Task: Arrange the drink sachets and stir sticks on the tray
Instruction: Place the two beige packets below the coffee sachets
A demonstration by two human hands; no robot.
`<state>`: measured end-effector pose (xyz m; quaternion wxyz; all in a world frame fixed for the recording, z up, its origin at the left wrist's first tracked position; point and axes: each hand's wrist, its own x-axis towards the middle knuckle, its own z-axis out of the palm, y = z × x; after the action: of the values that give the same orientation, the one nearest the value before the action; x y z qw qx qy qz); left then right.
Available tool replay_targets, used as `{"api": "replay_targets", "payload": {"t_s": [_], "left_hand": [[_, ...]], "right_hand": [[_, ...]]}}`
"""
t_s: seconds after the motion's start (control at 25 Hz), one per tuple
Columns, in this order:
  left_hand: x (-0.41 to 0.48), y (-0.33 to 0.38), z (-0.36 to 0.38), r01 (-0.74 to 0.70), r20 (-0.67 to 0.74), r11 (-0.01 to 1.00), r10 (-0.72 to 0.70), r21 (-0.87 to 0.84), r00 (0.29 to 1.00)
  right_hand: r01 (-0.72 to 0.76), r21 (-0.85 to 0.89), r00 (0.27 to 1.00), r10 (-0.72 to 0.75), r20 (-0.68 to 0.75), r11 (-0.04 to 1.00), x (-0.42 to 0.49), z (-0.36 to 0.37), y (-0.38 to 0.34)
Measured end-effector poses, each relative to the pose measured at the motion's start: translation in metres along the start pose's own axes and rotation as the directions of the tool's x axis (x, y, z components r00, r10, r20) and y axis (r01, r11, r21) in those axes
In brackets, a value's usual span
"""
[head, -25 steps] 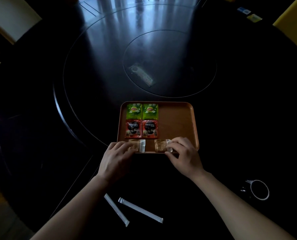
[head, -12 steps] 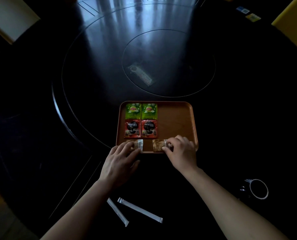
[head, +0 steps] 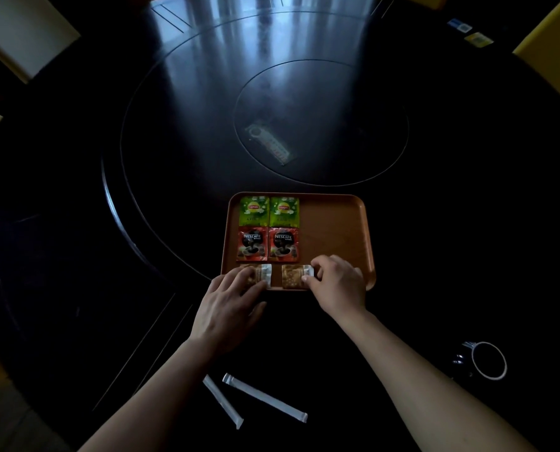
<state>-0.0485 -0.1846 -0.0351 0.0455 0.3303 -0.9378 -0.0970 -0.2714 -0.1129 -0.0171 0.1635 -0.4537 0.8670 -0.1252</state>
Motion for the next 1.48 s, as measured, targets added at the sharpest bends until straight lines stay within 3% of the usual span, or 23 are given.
{"api": "replay_targets", "payload": {"t_s": [1.48], "left_hand": [[-0.004, -0.005, 0.005, 0.000, -0.074, 1.000, -0.001, -0.004, 0.997]], "right_hand": [[0.109, 0.008, 0.992, -0.108, -0.065, 0.994, -0.006, 0.019, -0.027]]}}
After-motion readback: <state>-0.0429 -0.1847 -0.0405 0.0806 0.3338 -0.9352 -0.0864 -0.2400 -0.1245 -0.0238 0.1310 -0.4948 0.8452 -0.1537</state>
